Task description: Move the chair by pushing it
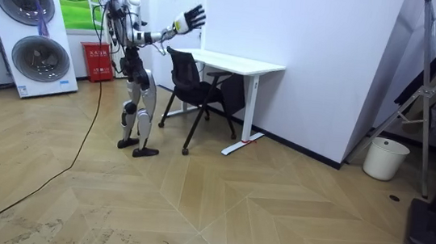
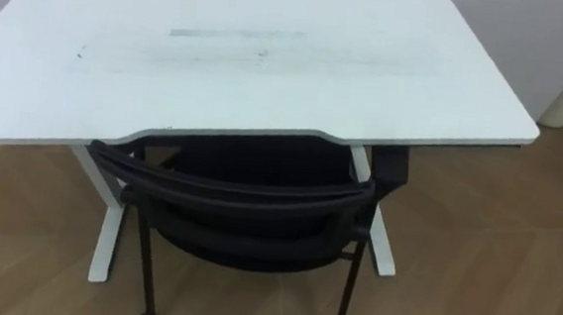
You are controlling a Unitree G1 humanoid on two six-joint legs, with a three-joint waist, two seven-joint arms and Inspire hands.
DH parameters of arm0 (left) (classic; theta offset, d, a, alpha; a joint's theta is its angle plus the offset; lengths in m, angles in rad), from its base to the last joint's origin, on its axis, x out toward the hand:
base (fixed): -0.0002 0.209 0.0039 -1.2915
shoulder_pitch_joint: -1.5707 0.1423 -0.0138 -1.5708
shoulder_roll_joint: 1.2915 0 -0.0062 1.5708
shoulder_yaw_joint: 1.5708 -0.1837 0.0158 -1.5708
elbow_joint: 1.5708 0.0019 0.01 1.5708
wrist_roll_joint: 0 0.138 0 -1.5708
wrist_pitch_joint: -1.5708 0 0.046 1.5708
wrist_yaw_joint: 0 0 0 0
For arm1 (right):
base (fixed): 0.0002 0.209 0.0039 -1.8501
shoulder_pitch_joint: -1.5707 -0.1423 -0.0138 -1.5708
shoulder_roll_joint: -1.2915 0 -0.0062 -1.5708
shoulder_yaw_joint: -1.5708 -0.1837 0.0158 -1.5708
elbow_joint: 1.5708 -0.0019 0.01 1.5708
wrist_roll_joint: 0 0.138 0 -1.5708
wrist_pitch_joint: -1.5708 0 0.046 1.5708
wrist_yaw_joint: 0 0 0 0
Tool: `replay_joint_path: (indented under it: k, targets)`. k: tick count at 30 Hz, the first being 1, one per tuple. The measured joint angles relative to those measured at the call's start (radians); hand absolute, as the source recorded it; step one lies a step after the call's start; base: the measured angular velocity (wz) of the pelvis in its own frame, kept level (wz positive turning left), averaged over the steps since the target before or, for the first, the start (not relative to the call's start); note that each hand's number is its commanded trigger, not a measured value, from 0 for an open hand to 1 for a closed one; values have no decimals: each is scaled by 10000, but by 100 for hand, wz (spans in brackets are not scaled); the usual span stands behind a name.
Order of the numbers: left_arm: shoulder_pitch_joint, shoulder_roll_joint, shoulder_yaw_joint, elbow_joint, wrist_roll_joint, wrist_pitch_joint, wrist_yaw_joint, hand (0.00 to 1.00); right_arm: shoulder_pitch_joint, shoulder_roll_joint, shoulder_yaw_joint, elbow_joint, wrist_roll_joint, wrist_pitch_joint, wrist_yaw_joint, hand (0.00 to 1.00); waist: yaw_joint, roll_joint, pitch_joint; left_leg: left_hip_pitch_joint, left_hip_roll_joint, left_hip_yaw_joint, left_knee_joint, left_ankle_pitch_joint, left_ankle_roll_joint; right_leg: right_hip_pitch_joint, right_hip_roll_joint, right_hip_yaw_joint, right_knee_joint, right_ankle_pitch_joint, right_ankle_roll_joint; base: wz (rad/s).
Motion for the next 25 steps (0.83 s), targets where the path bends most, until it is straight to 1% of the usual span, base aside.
replay_joint_path:
  k: [1,2,3,4,5,6,7,9,10,11,12,13,14,15,16,17,18,20,21,23,24,25]
  targets:
    - [319,-47,-124,324,-224,55,-36,0,303,206,-12,154,476,163,-66,0,-41,33,-13,-34,1,0,-16,-24,35,-71,-1,5,48,-16,20,0]
    - [619,-61,-317,749,-489,101,-67,0,619,516,0,401,819,240,-60,0,-138,56,-21,-100,-5,-4,-21,-30,41,-159,-20,-5,117,-42,29,4]
    - [738,-62,-437,1040,-635,128,-82,0,768,666,30,626,915,266,-58,0,-165,69,-20,-122,-5,-5,-26,-38,50,-176,-23,-23,118,-41,28,5]
    - [956,-90,-631,1622,-1101,249,-223,0,1089,931,108,1241,1270,334,-5,0,-194,84,-27,-107,1,9,-68,-59,53,-188,-21,-23,125,-41,28,0]
    - [1125,-101,-855,2412,-1625,288,-350,0,1320,1028,296,2181,1756,389,33,0,-206,116,-55,-71,14,16,-101,-112,68,-189,-10,-14,141,-24,-1,0]
    - [1181,-116,-970,2862,-1952,334,-441,0,1415,1046,395,2711,2068,476,62,0,-204,138,-61,-57,17,24,-100,-143,64,-190,-9,1,158,-8,-29,-8]
    - [1334,-179,-1268,3781,-2532,421,-621,0,1616,1113,615,3646,2687,640,151,0,-169,176,-73,-9,16,91,-126,-190,92,-187,-9,64,175,-7,-28,-12]
    - [1824,-512,-1842,5431,-3497,581,-1211,0,1770,1380,849,5545,4249,823,590,0,-217,269,-139,31,2,184,-142,-350,147,-225,-32,172,326,-64,33,-15]
    - [1903,-514,-2006,5904,-3736,618,-1386,0,1767,1391,909,6147,4582,867,707,0,-228,289,-158,55,1,209,-133,-376,152,-224,-34,211,344,-79,48,-10]
    - [2003,-513,-2138,6766,-4131,763,-1787,0,1768,1387,1096,7394,5293,997,1030,0,-330,294,-165,59,3,233,-110,-420,167,-199,-36,222,345,-101,77,-4]
    - [2064,-513,-2147,7177,-4247,819,-1979,0,1758,1397,1143,8002,5645,1087,1254,0,-367,279,-171,60,2,234,-115,-427,173,-191,-39,219,340,-107,87,0]
    - [2083,-512,-2147,8020,-4317,894,-2347,0,1697,1431,1154,9146,6198,1280,1620,0,-446,286,-166,57,-2,221,-107,-455,184,-176,-42,214,329,-115,101,0]
    - [2100,-512,-2137,8842,-4318,1051,-2754,0,1583,1437,1140,10269,6566,1406,1975,0,-498,289,-166,59,-9,191,-103,-479,195,-156,-49,213,312,-121,114,0]
    - [2083,-511,-2139,9175,-4314,1167,-2985,0,1560,1439,1126,10762,6785,1489,2166,0,-539,280,-169,60,-13,194,-99,-488,202,-156,-58,208,317,-126,121,4]
    - [2057,-510,-2171,9723,-4311,1365,-3454,0,1464,1452,1148,11572,7243,1686,2582,0,-631,262,-164,58,-27,161,-99,-500,220,-144,-78,178,321,-141,146,4]
    - [2010,-509,-2249,10222,-4308,1540,-3952,0,1413,1477,1225,12151,7436,1897,2982,0,-689,255,-161,63,-39,166,-98,-512,236,-131,-90,181,332,-153,167,4]
    - [1986,-511,-2301,10425,-4297,1643,-4183,0,1363,1476,1313,12427,7432,1980,3198,0,-742,246,-157,67,-48,178,-98,-516,243,-126,-97,179,323,-154,174,0]
    - [1897,-527,-2358,10936,-4110,2086,-5002,0,1144,1487,1570,13097,7175,2487,3829,0,-761,192,-132,140,-73,242,-108,-535,263,-104,-97,248,324,-150,189,-9]
    - [1878,-532,-2360,11020,-4010,2162,-5151,0,1051,1482,1638,13228,7033,2571,3924,0,-750,191,-126,181,-70,251,-116,-549,264,-84,-84,295,323,-153,195,-14]
    - [1704,-523,-2534,11398,-3903,2535,-5555,0,569,1455,2179,13463,6304,2852,4155,0,-734,206,-121,341,-65,323,-111,-617,286,53,-68,353,287,-156,228,-10]
    - [1675,-527,-2576,11407,-3884,2638,-5652,0,448,1455,2388,13466,6149,2901,4208,0,-728,210,-119,352,-68,333,-107,-626,291,60,-68,365,288,-155,235,-4]
    - [1486,-509,-2875,11426,-3801,2826,-5777,0,156,1455,2822,13478,5869,3005,4386,0,-732,212,-114,341,-76,360,-105,-628,296,43,-72,385,284,-139,248,0]
